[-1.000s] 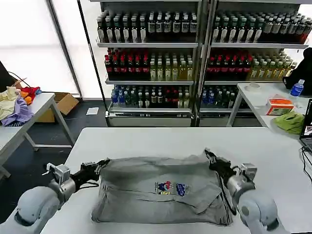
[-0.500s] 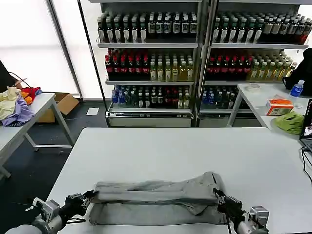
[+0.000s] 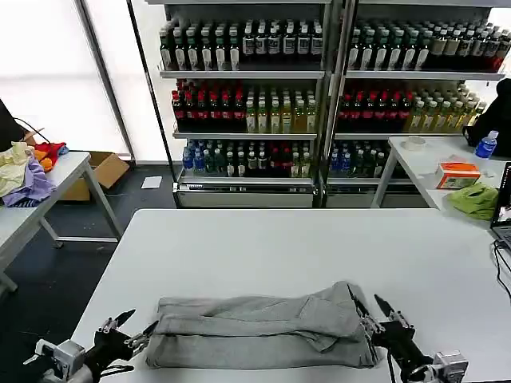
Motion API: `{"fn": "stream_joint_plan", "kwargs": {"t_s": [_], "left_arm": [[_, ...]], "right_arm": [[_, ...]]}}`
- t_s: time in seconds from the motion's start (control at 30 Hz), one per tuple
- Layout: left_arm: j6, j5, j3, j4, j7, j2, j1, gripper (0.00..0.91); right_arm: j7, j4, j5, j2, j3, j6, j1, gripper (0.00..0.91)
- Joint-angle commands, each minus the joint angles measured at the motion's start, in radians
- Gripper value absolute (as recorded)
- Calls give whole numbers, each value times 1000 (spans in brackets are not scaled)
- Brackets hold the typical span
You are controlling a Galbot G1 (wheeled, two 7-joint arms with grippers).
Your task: Fold and organize the clothes.
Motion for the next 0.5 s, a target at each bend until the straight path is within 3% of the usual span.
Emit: {"fn": "stream_joint_plan", "kwargs": {"t_s": [0.03, 0.23, 0.5], "left_arm": [[-65, -111, 120, -48, -230, -138, 14, 907], [-125, -43, 301, 28, -369, -238, -75, 907], [-144, 60, 342, 121, -380, -309, -119, 887]], "right_arm": [[-95, -91, -21, 35, 52, 242, 1, 907], [-80, -123, -30, 42, 46, 241, 1, 907], [-87, -129, -17, 37, 47, 237, -10, 907]]}}
